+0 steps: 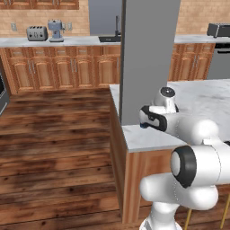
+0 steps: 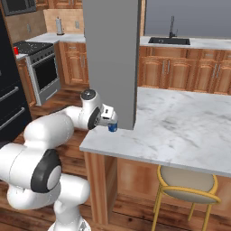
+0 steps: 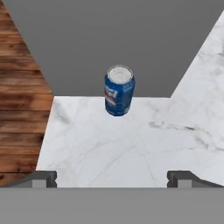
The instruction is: Four empty soda cans are scattered around the kitchen. Gather all the cans and cluster them next to the stove for recycling.
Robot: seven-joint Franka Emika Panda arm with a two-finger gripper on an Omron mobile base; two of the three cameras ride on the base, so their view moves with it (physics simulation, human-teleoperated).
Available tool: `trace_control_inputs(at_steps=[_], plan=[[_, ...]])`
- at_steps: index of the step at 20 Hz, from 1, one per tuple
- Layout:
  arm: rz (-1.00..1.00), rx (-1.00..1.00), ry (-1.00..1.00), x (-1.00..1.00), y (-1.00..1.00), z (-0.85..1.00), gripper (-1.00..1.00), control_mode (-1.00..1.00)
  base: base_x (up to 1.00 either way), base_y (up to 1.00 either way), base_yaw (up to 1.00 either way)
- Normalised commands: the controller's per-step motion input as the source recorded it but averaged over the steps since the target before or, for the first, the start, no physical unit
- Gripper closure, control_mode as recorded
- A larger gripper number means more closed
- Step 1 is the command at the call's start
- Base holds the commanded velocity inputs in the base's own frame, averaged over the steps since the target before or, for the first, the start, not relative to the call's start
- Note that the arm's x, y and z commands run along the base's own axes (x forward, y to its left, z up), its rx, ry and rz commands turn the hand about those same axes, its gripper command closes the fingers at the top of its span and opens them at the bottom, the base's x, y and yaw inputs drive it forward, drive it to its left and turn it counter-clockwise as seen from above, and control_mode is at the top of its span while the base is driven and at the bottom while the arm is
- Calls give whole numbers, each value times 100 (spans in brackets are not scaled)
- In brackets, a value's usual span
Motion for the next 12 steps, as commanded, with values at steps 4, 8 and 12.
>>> trace_control_inputs(at_steps=[4,8,12], plan=[[0,-3,0,22,-11,-20,-100,-100,0,0,0],[0,-3,0,20,-2,-21,-100,-100,0,0,0],[0,0,0,21,-1,-11,-100,-100,0,0,0]])
